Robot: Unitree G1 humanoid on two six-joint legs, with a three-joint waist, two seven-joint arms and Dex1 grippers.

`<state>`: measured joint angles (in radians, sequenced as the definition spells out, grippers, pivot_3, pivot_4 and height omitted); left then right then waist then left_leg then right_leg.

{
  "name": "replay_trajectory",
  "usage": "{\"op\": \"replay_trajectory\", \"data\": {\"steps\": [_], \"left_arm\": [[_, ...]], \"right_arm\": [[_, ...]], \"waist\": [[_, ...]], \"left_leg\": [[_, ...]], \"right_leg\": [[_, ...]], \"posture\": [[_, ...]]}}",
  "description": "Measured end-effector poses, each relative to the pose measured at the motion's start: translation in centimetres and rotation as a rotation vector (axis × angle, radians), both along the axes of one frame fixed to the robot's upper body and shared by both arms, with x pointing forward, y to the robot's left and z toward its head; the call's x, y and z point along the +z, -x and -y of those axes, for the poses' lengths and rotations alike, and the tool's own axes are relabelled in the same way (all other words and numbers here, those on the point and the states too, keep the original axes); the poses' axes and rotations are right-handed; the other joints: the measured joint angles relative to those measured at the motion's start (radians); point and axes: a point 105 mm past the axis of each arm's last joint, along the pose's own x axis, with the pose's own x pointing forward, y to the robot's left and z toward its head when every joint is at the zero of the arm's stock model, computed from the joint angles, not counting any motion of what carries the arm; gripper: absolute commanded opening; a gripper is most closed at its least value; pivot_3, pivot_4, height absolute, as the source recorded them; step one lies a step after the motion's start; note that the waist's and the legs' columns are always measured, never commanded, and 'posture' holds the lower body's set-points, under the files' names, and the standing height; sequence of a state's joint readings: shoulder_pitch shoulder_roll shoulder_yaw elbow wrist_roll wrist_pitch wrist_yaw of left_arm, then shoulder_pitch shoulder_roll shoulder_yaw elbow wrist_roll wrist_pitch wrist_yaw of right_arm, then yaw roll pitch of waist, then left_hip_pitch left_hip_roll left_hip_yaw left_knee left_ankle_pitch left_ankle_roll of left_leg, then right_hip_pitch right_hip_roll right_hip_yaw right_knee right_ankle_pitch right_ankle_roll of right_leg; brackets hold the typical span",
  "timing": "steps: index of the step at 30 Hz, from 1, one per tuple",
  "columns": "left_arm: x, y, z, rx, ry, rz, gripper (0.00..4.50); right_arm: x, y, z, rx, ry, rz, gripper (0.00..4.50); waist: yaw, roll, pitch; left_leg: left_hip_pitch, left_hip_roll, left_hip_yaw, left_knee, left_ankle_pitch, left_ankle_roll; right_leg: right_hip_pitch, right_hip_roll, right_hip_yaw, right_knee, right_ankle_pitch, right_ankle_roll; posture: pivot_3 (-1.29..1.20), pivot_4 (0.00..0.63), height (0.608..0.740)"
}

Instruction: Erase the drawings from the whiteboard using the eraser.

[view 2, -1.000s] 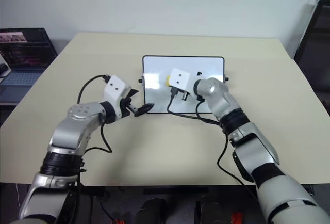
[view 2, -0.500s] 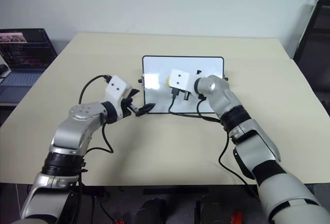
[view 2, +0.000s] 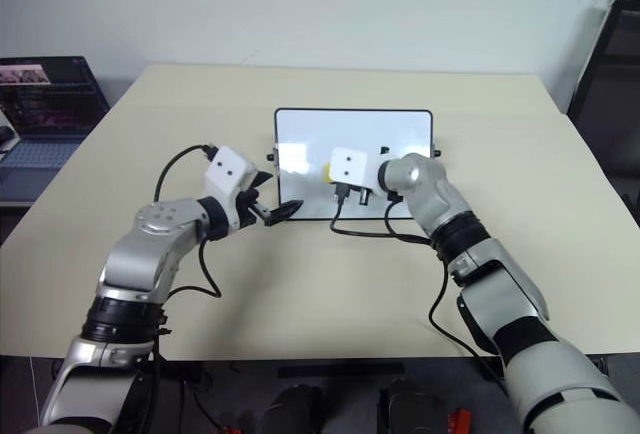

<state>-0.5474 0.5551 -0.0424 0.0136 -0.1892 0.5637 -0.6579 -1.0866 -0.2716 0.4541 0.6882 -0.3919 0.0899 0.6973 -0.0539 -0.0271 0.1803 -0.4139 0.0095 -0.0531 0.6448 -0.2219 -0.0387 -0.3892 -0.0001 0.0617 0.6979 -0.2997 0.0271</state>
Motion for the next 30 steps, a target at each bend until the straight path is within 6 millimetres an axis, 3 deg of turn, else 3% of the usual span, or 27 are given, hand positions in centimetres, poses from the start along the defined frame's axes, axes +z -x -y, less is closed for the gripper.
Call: {"op": "replay_trajectory", "data": {"steps": [7, 20, 26, 30], "left_arm": [[0.0, 0.0, 0.0, 0.000, 0.000, -0.001, 4.50], [-0.2, 0.2, 0.0, 0.008, 0.001, -0.013, 4.50], [-0.4, 0.3, 0.0, 0.010, 0.000, -0.016, 4.50], [-0.8, 0.5, -0.1, 0.012, -0.004, -0.027, 4.50]], "right_arm": [[2.6, -1.6, 0.4, -0.065, -0.021, 0.138, 1.09], [0.1, 0.0, 0.7, 0.045, 0.118, 0.037, 1.09], [0.3, -0.3, 0.8, 0.040, 0.137, 0.114, 1.09], [1.9, -1.3, 1.1, -0.013, 0.099, 0.193, 1.09]], "waist": [[0.000, 0.000, 0.000], [-0.001, 0.000, 0.000], [0.000, 0.000, 0.000], [-0.001, 0.000, 0.000]], "left_leg": [[0.000, 0.000, 0.000, 0.000, 0.000, 0.000], [0.000, 0.000, 0.000, 0.000, 0.000, 0.000], [0.001, 0.000, 0.000, 0.000, 0.000, 0.000], [0.001, 0.000, 0.000, 0.000, 0.000, 0.000]], "right_leg": [[0.000, 0.000, 0.000, -0.001, 0.000, 0.000], [0.000, 0.000, 0.000, 0.000, 0.000, 0.000], [0.001, 0.000, 0.000, 0.000, 0.000, 0.000], [0.001, 0.000, 0.000, 0.000, 0.000, 0.000]], "posture": [[0.00, 0.150, 0.740], [0.00, 0.150, 0.740], [0.00, 0.150, 0.740], [0.00, 0.150, 0.740]]}}
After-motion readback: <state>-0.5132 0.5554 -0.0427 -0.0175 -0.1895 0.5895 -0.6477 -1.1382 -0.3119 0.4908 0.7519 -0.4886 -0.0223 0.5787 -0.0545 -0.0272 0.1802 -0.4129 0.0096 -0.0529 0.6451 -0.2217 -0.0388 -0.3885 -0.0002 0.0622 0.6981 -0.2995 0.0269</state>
